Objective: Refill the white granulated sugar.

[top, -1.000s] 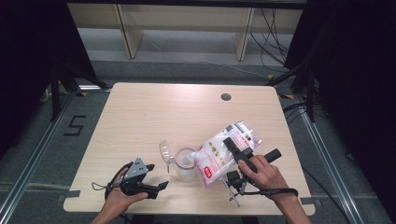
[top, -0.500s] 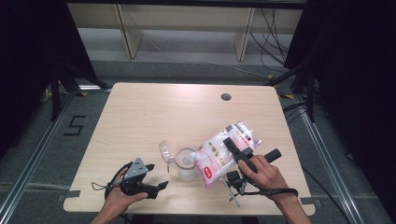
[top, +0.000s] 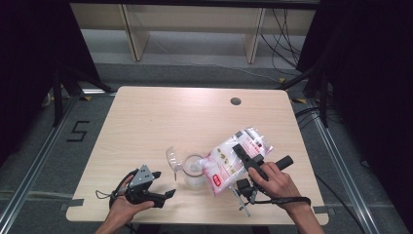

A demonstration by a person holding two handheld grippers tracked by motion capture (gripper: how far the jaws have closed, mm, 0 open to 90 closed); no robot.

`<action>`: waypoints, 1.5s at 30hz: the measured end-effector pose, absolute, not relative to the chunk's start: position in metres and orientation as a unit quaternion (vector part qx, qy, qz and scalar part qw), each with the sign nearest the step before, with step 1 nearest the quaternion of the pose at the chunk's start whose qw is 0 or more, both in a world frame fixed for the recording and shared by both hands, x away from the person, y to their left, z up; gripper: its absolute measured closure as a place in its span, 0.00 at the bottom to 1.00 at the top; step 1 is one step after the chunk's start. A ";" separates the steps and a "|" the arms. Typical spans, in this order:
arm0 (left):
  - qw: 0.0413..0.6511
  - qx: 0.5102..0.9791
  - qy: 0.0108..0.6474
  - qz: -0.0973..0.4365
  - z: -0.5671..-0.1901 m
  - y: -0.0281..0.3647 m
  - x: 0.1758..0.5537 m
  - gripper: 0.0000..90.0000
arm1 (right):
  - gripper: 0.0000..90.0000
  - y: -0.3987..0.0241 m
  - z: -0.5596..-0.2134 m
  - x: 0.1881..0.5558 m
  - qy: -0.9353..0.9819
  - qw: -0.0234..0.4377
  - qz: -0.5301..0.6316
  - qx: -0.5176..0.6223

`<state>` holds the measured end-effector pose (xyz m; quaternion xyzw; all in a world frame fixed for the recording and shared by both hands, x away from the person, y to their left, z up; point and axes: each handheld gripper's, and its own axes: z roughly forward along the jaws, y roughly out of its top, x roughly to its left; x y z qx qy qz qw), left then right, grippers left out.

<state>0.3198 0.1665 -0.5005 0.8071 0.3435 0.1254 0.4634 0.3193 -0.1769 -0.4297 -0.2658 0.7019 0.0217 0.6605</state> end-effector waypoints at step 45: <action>0.463 0.811 0.332 0.129 -0.500 0.168 0.321 0.18 | 0.81 -0.179 -0.429 0.320 0.705 0.654 0.019 -0.276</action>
